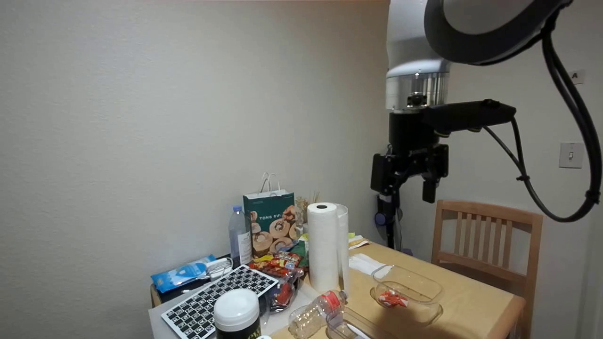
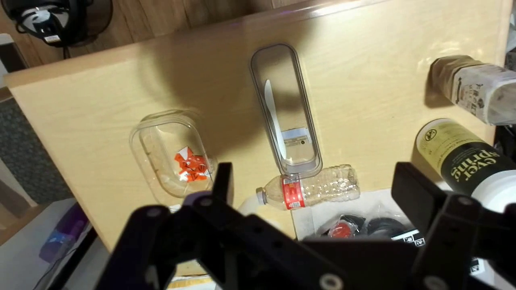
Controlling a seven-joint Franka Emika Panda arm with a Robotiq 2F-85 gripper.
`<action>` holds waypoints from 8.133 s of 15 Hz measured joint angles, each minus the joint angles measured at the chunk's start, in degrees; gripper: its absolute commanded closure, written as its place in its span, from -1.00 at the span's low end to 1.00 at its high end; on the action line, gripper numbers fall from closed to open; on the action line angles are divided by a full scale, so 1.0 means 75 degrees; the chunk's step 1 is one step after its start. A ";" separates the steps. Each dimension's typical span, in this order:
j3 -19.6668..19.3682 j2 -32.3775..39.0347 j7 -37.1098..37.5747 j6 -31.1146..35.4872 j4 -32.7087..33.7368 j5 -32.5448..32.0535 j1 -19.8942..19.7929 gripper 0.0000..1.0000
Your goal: Pour everything from the plastic container
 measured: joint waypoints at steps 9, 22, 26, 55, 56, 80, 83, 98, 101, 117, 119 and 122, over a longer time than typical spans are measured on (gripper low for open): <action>-0.0248 0.0036 -0.0524 0.0617 -0.0351 0.0188 0.0036 -1.00; -0.1644 0.1549 -0.2891 0.2572 -0.1317 0.0900 0.0083 -1.00; -0.1754 0.1584 -0.3691 0.3027 -0.1447 0.0902 0.0094 -1.00; -0.3066 0.5417 -0.3073 0.5712 0.0220 -0.2567 -0.1353 -1.00; -0.3066 0.5416 -0.3072 0.5712 0.0220 -0.2567 -0.1353 -1.00; -0.1879 0.8254 -0.4870 0.5982 0.2414 -0.0592 -0.2562 0.20; -0.1717 0.8375 -0.5000 0.5886 0.2529 -0.0392 -0.2775 0.58; -0.2007 0.7664 -0.4978 0.5800 0.3064 -0.0457 -0.1701 0.96; -0.2003 0.7326 -0.4978 0.5516 0.3062 -0.0457 -0.1419 0.96; -0.2900 0.7209 -0.3410 0.4541 0.3036 -0.2103 -0.0221 0.84; -0.2904 0.7236 -0.3410 0.4541 0.3039 -0.2103 -0.0238 0.84; -0.2904 0.7246 -0.3410 0.4541 0.3040 -0.2103 -0.0242 0.96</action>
